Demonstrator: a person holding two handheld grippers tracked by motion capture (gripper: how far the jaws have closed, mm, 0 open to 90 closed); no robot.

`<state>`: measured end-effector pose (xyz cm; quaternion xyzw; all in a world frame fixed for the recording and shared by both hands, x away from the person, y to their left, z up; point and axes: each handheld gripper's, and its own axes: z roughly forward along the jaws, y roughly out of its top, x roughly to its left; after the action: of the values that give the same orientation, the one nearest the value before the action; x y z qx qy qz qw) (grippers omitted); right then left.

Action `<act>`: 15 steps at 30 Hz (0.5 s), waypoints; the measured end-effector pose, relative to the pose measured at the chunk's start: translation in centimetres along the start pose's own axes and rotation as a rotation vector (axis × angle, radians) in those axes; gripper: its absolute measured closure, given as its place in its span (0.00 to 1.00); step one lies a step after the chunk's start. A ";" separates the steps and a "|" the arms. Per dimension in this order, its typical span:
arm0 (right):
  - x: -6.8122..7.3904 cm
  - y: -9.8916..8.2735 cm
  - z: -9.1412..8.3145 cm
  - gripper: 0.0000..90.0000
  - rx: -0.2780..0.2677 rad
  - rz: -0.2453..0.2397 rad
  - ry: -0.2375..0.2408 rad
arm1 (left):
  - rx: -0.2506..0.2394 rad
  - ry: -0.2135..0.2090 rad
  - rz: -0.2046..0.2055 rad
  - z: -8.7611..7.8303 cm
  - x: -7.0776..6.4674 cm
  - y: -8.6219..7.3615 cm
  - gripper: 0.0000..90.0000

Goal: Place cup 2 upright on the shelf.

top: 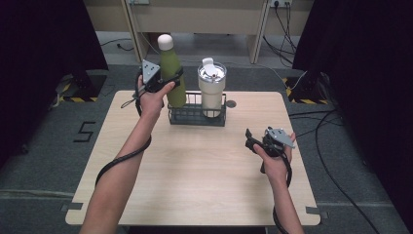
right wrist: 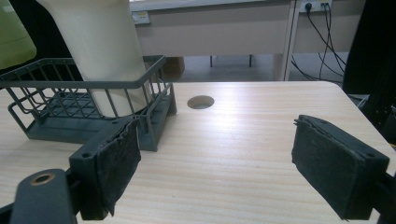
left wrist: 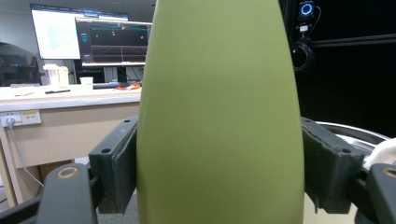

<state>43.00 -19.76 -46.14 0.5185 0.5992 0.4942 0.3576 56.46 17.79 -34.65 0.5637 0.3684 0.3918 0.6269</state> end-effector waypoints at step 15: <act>-0.1 -0.1 0.0 0.17 0.003 0.009 -0.002 | 0.023 0.020 -0.006 1.5 0.3 -0.9 0.26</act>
<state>42.99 -19.87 -46.22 0.5222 0.5973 0.4943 0.3551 58.02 17.32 -35.45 0.5660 0.3808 0.3910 0.6179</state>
